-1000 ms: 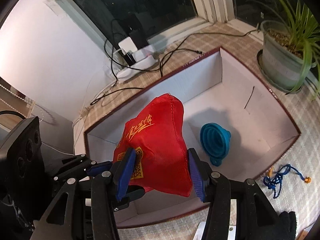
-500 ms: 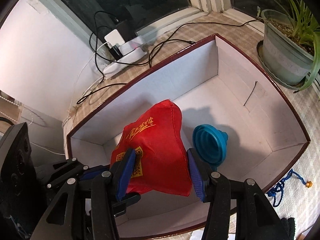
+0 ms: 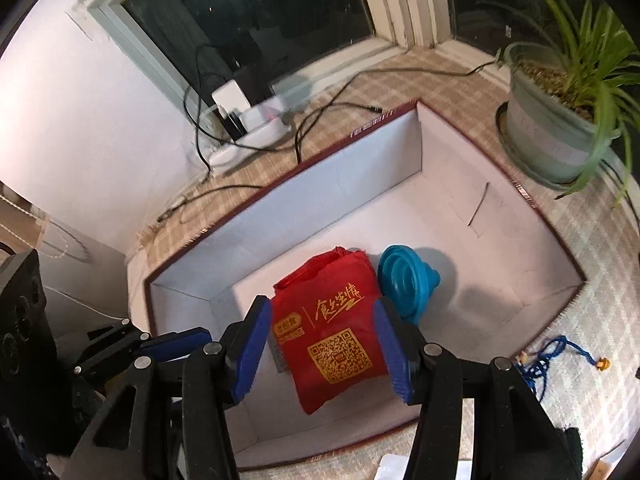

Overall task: Organize soft objects
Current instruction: 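Open the left tool to drop the red pouch into the box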

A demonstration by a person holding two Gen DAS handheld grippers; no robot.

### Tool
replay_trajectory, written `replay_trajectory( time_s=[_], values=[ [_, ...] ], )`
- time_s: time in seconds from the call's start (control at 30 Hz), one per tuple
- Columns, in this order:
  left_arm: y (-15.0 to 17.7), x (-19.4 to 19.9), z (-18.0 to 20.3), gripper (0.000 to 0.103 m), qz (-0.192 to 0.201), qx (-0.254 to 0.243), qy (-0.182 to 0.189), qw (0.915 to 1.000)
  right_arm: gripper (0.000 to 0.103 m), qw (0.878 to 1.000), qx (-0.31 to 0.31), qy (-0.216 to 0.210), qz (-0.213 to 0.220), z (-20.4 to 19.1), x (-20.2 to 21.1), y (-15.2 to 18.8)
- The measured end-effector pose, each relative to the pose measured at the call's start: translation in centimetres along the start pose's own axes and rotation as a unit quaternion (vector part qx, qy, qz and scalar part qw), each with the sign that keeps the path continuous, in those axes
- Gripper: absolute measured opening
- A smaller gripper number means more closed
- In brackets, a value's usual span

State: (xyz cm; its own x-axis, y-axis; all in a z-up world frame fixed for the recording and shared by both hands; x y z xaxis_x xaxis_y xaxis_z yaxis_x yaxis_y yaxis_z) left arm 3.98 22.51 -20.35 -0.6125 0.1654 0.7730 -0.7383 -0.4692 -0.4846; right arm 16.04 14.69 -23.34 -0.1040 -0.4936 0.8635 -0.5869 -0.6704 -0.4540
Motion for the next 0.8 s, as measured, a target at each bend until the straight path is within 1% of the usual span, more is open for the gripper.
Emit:
replay_trajectory(
  time_s=[0.1, 0.2, 0.33, 0.43, 0.5, 0.6, 0.7, 0.8],
  values=[
    [0.4, 1.5, 0.4, 0.044, 0.015, -0.005, 0.005, 0.9999, 0.05, 1.0, -0.004, -0.005, 0.019, 0.2, 2.5, 1.0],
    [1.0, 3.4, 1.4, 0.044, 0.032, -0.008, 0.022, 0.9992, 0.05, 0.999, -0.007, -0.003, 0.038, 0.4, 5.2, 2.3],
    [1.8, 4.9, 2.9, 0.044, 0.047, -0.019, 0.038, 0.998, 0.05, 0.998, -0.019, 0.004, 0.064, 1.3, 9.2, 5.0],
    [2.8, 5.3, 4.1, 0.045, 0.046, -0.021, 0.056, 0.9971, 0.05, 0.996, -0.037, 0.01, 0.083, 2.4, 11.9, 7.7],
    [3.5, 5.2, 4.8, 0.046, 0.042, -0.021, 0.067, 0.9967, 0.05, 0.994, -0.049, 0.015, 0.092, 3.2, 13.3, 9.5],
    [5.1, 4.5, 6.0, 0.046, 0.023, -0.019, 0.088, 0.9957, 0.05, 0.993, -0.062, 0.03, 0.093, 4.4, 14.6, 12.6],
    [7.0, 3.0, 7.4, 0.048, -0.007, -0.019, 0.104, 0.9944, 0.05, 0.993, -0.075, 0.044, 0.078, 5.7, 14.8, 15.7],
    [9.0, 1.4, 8.6, 0.05, -0.036, -0.017, 0.116, 0.9925, 0.05, 0.993, -0.093, 0.047, 0.054, 6.8, 14.0, 18.7]
  ],
)
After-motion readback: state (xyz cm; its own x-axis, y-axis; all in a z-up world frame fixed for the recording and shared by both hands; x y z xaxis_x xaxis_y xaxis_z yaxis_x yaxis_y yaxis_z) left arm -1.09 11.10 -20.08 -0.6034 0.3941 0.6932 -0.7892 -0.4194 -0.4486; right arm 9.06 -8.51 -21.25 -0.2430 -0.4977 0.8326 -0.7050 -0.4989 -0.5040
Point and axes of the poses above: each gripper's, at about its wrist camera, not at the fingertips, and x roughly against the way its jaws point, z to its right, y to its underside, the point moved 1 cm from there along -x, roughly the way its jaws point, and after that the axes turned 8 degrees about y, right-handed, at the moved point
